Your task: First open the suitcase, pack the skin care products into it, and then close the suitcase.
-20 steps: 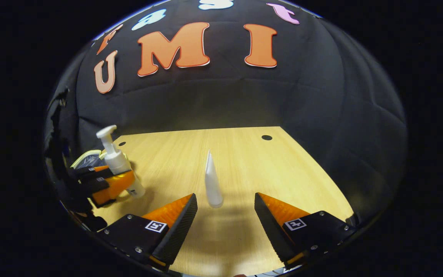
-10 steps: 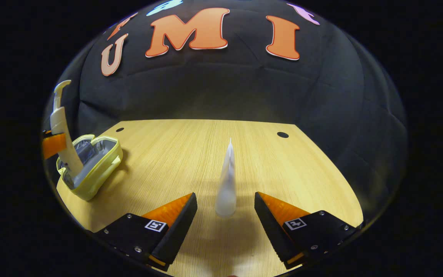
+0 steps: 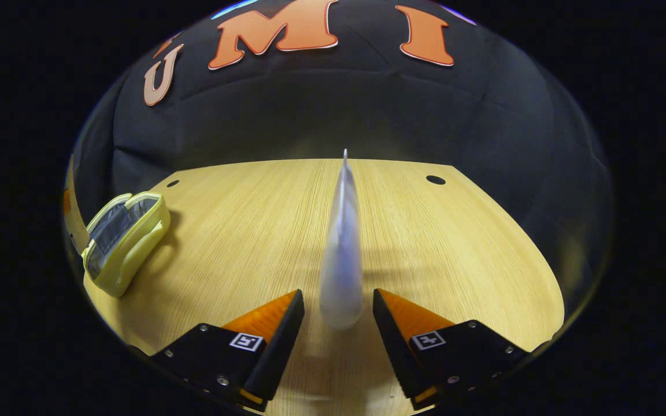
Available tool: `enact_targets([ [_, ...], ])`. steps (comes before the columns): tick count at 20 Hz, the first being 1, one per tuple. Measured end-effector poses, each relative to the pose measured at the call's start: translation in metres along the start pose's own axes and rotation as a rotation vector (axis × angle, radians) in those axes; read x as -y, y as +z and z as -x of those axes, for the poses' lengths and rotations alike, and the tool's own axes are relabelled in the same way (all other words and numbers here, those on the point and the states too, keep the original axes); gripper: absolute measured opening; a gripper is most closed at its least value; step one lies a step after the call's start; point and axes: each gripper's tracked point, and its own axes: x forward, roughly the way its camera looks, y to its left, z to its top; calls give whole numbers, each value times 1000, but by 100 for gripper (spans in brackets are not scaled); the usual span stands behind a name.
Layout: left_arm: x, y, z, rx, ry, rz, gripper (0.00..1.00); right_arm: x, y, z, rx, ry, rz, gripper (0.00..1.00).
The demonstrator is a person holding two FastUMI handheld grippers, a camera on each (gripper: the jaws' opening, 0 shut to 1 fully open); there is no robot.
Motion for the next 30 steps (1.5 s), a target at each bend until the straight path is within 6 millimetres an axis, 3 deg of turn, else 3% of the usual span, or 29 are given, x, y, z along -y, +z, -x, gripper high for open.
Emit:
enact_targets([
  [1, 1, -2, 0, -3, 0, 2, 61, 2, -2, 0, -7, -10, 5, 63],
  [2, 1, -4, 2, -8, 0, 5, 61, 2, -2, -3, -10, -6, 4, 55],
  [7, -1, -10, 5, -32, -2, 24, 61, 3, 0, -1, -18, 11, 3, 48],
  [8, -2, -9, 6, -35, -3, 29, 61, 4, -1, 1, -30, 9, -4, 41],
  [11, -11, -5, 8, -32, -15, 34, 63, 2, 9, 14, -25, 10, -28, 40],
  [12, -16, -3, 10, -33, -21, 33, 63, -2, 16, 19, -20, 17, -47, 44],
  [14, -27, -1, 12, -35, -26, 31, 61, -14, 28, 34, -18, 38, -95, 40],
  [20, -74, 12, 12, -90, -103, 18, 61, -46, 60, 79, 9, 53, -163, 39],
  [22, -98, 13, 8, -139, -136, -2, 61, -59, 65, 89, 9, 54, -182, 39],
  [26, -145, -5, -9, -291, -193, -41, 61, -85, 68, 103, 2, 49, -201, 39],
  [30, -156, -41, -41, -501, -292, 9, 62, -106, 67, 117, 4, 55, -248, 40],
])
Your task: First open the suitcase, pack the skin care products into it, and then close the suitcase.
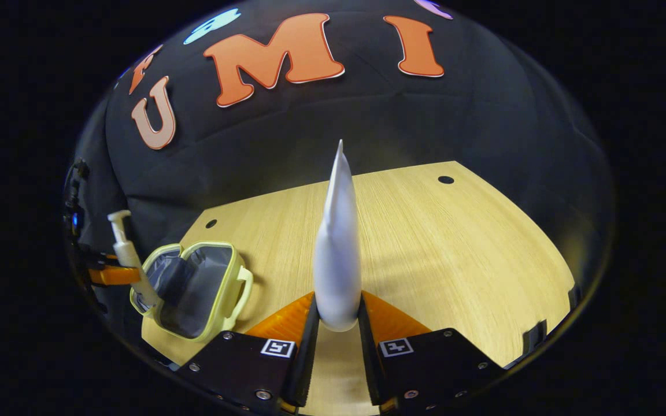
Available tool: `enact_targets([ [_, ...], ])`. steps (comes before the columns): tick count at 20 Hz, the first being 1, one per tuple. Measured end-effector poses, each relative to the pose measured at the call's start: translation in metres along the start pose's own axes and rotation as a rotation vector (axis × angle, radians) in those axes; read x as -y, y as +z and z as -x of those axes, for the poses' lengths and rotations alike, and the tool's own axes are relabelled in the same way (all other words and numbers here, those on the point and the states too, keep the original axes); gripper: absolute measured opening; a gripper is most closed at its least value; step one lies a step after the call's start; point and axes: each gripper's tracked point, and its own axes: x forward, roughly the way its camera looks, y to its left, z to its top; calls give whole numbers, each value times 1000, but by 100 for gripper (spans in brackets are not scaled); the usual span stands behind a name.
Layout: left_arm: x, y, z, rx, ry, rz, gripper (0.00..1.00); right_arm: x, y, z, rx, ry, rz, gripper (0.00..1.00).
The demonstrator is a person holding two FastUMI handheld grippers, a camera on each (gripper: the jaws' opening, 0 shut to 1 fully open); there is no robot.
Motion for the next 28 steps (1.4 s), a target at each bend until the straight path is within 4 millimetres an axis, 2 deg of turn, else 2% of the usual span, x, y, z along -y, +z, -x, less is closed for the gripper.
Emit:
enact_targets([
  [3, -5, -25, -39, -142, -57, 46, 62, -2, -1, 10, 1, -30, -33, 39],
  [4, -8, -30, -49, -182, -58, 36, 62, -2, -1, 14, 9, -43, -39, 34],
  [5, -8, -33, -57, -217, -57, 20, 61, -1, -2, 18, 15, -55, -39, 34],
  [6, -8, -33, -62, -249, -54, 10, 62, 1, -5, 20, 11, -70, -40, 34],
  [7, -6, -36, -69, -282, -56, 9, 60, 3, -9, 22, 4, -81, -46, 39],
  [9, -4, -39, -74, -319, -67, 30, 62, 4, -14, 27, -7, -96, -62, 39],
  [12, -12, -43, -90, -354, -73, 50, 62, 6, -18, 33, -11, -120, -64, 39],
  [15, -14, -36, -101, -358, -73, 29, 61, 4, -20, 34, -14, -127, -64, 39],
  [16, -15, -35, -104, -363, -68, 25, 62, 3, -19, 33, -13, -128, -67, 34],
  [17, -14, -33, -105, -357, -64, 22, 64, 1, -18, 34, -11, -127, -72, 39],
  [18, -17, -31, -108, -351, -55, 15, 66, -2, -15, 33, -8, -124, -76, 39],
  [19, -16, -29, -109, -343, -60, 17, 65, -4, -15, 34, -4, -120, -76, 39],
  [20, -11, -25, -107, -332, -69, 33, 70, -6, -14, 35, -1, -117, -73, 39],
  [22, -10, -19, -106, -303, -75, 64, 85, -11, -11, 35, 0, -109, -62, 39],
  [23, -16, -15, -104, -283, -49, 63, 96, -13, -9, 36, 0, -105, -60, 39],
  [25, -20, -6, -93, -234, -7, 37, 98, -20, -3, 36, 3, -88, -57, 39],
  [28, -9, 18, -51, -129, 25, -14, 99, -40, 9, 35, -4, -48, -48, 39],
])
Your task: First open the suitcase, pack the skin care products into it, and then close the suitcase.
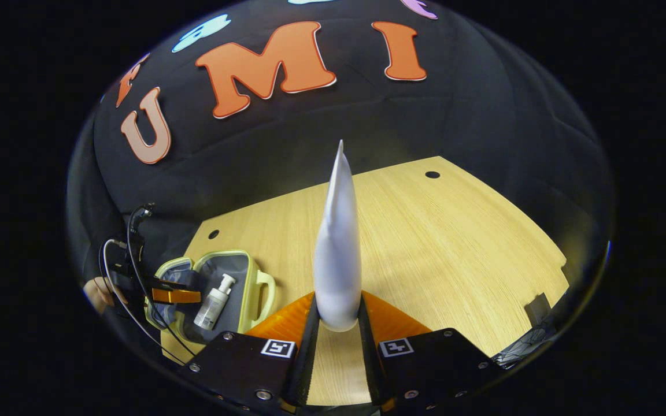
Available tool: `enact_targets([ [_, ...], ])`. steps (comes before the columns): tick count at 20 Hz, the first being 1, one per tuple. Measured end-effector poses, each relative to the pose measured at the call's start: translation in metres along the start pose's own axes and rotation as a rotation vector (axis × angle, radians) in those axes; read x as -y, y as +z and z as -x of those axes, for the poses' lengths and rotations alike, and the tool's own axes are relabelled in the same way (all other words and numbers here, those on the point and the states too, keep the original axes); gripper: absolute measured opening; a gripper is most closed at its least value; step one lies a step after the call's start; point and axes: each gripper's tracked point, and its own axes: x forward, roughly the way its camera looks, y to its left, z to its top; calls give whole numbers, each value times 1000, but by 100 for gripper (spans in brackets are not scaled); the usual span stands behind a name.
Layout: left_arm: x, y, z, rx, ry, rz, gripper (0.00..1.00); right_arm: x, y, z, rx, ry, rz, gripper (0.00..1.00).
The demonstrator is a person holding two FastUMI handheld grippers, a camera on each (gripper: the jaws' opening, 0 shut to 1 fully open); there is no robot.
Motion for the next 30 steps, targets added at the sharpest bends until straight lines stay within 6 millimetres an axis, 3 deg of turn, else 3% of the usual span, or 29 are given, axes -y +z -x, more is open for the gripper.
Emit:
enact_targets([
  [3, 9, 16, 52, 134, 9, 12, 99, -38, 12, 2, -32, 72, 73, 39],
  [5, -1, 24, 83, 224, 8, 39, 99, -72, 21, 2, -58, 126, 135, 39],
  [6, -9, 23, 92, 263, 16, 51, 99, -91, 23, 1, -78, 156, 164, 34],
  [8, -26, 19, 118, 322, 51, 83, 98, -127, 20, -2, -135, 209, 215, 39],
  [11, -57, 5, 162, 387, 111, 120, 98, -177, -3, -8, -298, 280, 254, 39],
  [14, -89, -22, 188, 407, 176, 135, 98, -227, -38, -17, -455, 363, 221, 39],
  [18, -130, -63, 203, 396, 256, 152, 98, -229, -79, -53, -615, 334, 238, 40],
  [22, -162, -92, 213, 375, 316, 207, 98, -222, -100, -83, -734, 267, 200, 39],
  [27, -187, -105, 214, 352, 342, 230, 98, -212, -132, -108, -819, 201, 177, 39],
  [28, -188, -106, 212, 349, 344, 234, 99, -211, -135, -111, -828, 196, 162, 34],
  [30, -189, -105, 207, 343, 341, 239, 99, -210, -138, -117, -833, 181, 145, 39],
])
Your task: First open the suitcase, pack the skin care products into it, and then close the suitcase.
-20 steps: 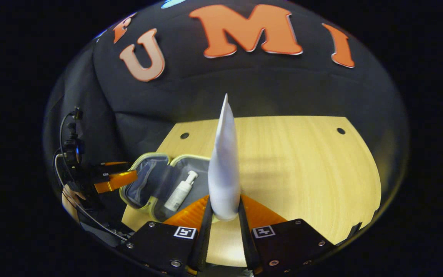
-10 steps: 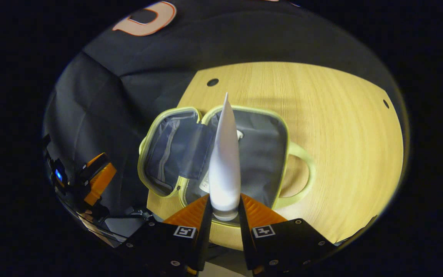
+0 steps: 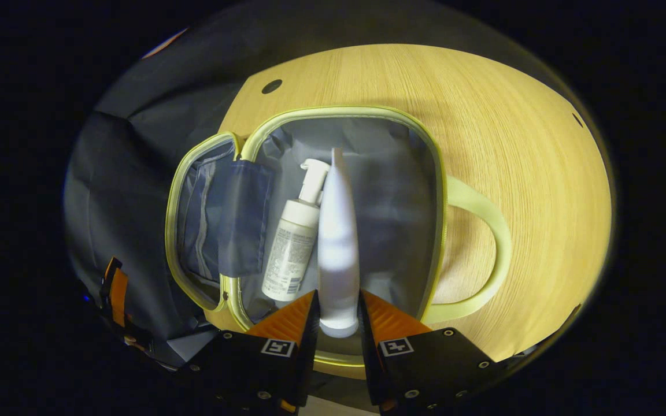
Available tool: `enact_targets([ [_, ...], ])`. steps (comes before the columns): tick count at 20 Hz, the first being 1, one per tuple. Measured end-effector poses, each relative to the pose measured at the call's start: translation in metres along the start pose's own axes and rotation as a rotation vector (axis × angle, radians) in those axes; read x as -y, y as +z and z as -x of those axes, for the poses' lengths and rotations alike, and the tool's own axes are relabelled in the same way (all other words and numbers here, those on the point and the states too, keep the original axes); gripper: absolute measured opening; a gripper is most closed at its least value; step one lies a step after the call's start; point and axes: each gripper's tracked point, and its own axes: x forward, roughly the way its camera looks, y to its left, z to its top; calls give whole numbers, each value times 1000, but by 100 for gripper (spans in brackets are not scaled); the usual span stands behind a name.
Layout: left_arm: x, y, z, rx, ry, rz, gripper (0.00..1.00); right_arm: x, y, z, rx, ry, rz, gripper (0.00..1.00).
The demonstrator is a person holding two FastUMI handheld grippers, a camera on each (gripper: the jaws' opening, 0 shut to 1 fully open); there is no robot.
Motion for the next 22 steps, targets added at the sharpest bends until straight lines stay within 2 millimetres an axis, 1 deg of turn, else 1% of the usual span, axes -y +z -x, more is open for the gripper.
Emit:
enact_targets([
  [2, 0, -2, -3, -3, 3, -7, 99, 3, -1, -3, 0, -2, -11, 39],
  [3, 0, 0, -4, -2, 5, -11, 98, -3, 1, -1, -1, 26, -37, 39],
  [4, 2, 1, -4, 1, 3, -12, 98, -9, 2, 3, -2, 50, -63, 31],
  [5, 4, 1, -4, 1, 0, -9, 98, -11, 4, 7, 9, 62, -73, 28],
  [6, 6, 2, -6, 2, -3, -5, 99, -15, 6, 13, 23, 76, -71, 41],
  [7, 7, 3, -5, 5, -5, -3, 98, -19, 6, 20, 35, 94, -74, 36],
  [8, 6, 4, -6, 10, -3, 0, 98, -25, 5, 29, 49, 116, -78, 50],
  [9, 5, 7, -5, 16, -4, 3, 99, -30, 5, 39, 67, 144, -76, 58],
  [10, 1, 8, -4, 22, -1, 14, 99, -34, 5, 50, 88, 172, -76, 60],
  [11, -2, 10, -4, 28, -1, 32, 98, -36, 6, 61, 113, 196, -79, 69],
  [12, -6, 15, -6, 35, 5, 64, 98, -36, 9, 73, 144, 211, -84, 75],
  [13, -13, 19, -7, 44, 11, 99, 98, -34, 11, 83, 175, 222, -88, 86],
  [15, -37, 22, -7, 72, 43, 145, 98, -24, 15, 104, 244, 231, -99, 95],
  [16, -51, 23, -10, 84, 68, 157, 100, -17, 19, 114, 284, 230, -109, 95],
  [17, -66, 25, -14, 94, 91, 165, 98, -10, 21, 124, 321, 228, -122, 96],
  [18, -80, 26, -20, 108, 113, 169, 98, -1, 22, 135, 352, 223, -142, 95],
  [19, -90, 26, -30, 123, 107, 172, 98, 7, 22, 144, 377, 220, -163, 95],
  [20, -93, 21, -39, 125, 74, 190, 98, 16, 21, 151, 397, 215, -183, 95],
  [21, -91, 15, -50, 113, 7, 225, 96, 25, 18, 157, 409, 203, -198, 95],
  [22, -90, 8, -62, 104, -47, 269, 98, 35, 15, 162, 423, 187, -208, 96],
])
